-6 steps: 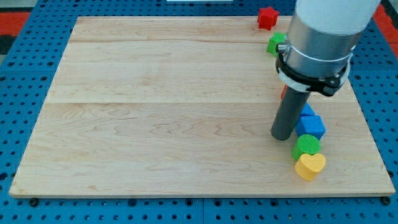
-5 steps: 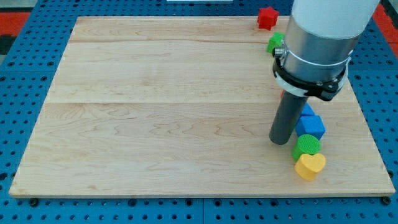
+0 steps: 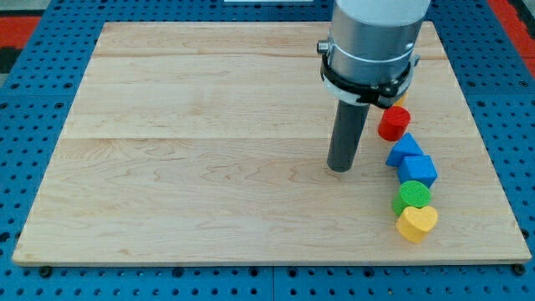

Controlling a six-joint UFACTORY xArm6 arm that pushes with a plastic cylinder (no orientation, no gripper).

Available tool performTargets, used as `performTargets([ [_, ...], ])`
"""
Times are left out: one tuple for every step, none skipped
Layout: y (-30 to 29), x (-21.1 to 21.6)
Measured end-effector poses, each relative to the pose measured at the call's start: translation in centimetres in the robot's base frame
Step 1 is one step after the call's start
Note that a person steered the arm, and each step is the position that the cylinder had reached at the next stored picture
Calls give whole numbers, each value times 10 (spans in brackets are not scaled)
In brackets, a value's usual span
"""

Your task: Move your arm towards the center of the board

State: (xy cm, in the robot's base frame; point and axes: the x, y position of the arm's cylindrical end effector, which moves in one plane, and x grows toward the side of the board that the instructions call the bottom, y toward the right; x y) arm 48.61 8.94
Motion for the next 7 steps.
performTargets([
  [0,-1],
  [0,-4],
  [0,-30],
  [0,-53],
  [0,-57],
  [0,-85],
  [0,-90],
])
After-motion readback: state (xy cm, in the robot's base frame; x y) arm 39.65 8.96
